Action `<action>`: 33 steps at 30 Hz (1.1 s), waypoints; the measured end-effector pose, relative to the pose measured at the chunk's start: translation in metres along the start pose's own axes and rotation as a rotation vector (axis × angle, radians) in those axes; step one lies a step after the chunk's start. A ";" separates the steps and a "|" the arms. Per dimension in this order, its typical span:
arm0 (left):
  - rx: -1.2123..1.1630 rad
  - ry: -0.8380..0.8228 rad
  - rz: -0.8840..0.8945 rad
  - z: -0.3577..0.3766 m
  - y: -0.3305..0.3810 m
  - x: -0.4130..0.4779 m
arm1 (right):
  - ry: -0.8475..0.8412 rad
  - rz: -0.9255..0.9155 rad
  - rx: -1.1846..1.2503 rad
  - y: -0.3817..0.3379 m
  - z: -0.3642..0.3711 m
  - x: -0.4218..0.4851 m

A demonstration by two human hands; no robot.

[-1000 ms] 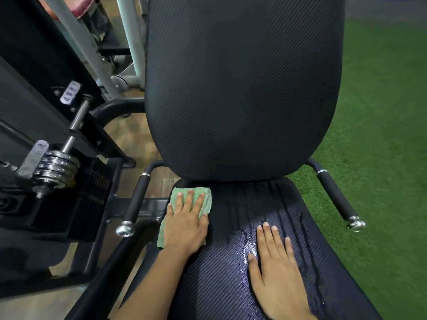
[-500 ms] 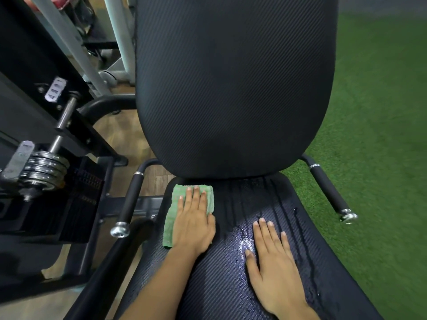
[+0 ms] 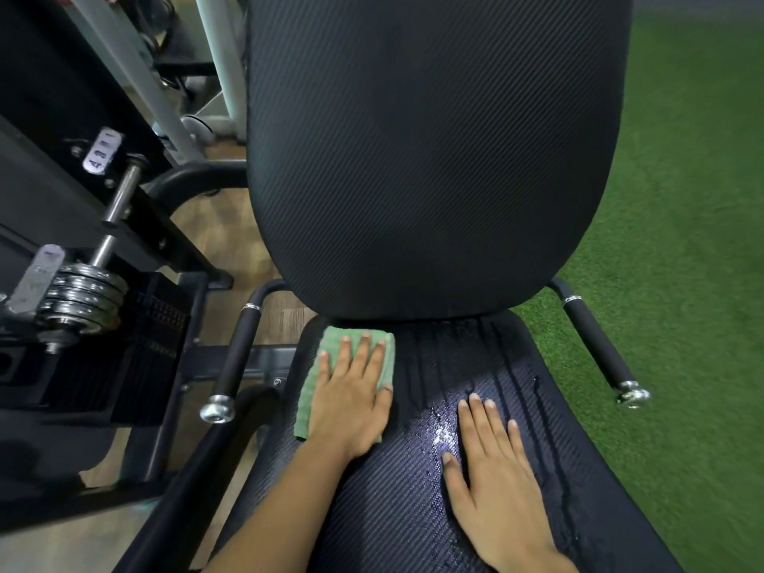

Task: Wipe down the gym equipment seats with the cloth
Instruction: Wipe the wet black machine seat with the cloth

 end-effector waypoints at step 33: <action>-0.053 0.020 -0.144 -0.009 -0.031 0.012 | -0.027 0.034 0.021 -0.004 0.000 0.017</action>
Point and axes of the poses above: each hand's wrist, its own x-axis towards the middle knuckle, its own z-axis out of the palm, y = z × x, the point moved 5 cm from there along x, towards the middle knuckle, and after that the axes turned 9 degrees about -y, right-handed, at the moved point
